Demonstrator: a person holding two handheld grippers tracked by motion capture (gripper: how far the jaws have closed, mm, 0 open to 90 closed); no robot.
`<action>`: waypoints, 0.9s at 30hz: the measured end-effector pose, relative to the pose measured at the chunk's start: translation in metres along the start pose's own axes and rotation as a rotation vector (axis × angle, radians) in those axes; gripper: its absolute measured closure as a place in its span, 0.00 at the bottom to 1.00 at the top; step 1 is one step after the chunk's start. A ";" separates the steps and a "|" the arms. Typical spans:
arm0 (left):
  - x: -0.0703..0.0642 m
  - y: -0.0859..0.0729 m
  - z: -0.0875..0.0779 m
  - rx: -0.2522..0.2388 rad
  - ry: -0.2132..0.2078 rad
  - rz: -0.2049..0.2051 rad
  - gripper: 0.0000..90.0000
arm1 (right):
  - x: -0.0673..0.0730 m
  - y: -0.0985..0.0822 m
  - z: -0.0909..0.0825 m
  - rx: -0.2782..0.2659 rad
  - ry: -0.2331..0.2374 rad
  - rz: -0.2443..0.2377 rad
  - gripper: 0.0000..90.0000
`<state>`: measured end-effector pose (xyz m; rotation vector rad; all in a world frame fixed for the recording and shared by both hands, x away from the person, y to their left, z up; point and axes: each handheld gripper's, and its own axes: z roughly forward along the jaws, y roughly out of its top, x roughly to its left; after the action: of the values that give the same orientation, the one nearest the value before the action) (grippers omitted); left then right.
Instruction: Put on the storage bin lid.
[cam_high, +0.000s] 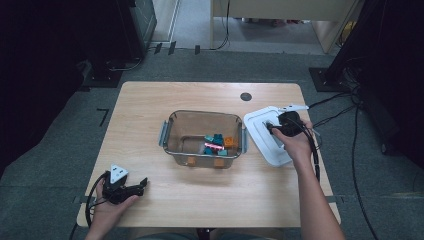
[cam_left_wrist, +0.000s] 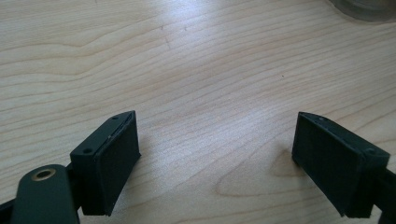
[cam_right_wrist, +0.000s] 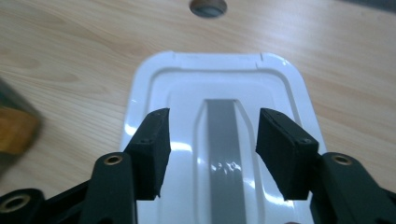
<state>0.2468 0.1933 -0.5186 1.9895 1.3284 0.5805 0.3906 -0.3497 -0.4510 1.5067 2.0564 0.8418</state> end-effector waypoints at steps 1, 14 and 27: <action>0.000 0.000 0.000 0.000 0.000 0.000 0.16 | -0.003 -0.002 0.006 0.018 -0.019 0.008 0.54; 0.000 0.000 0.000 0.000 0.000 0.000 0.16 | -0.017 -0.020 0.044 0.054 -0.001 0.061 0.66; 0.000 0.000 0.000 0.001 0.000 0.000 0.16 | -0.018 -0.049 0.028 -0.011 0.036 0.047 0.76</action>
<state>0.2465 0.1934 -0.5185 1.9906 1.3286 0.5806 0.3813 -0.3721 -0.5051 1.5498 2.0458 0.9024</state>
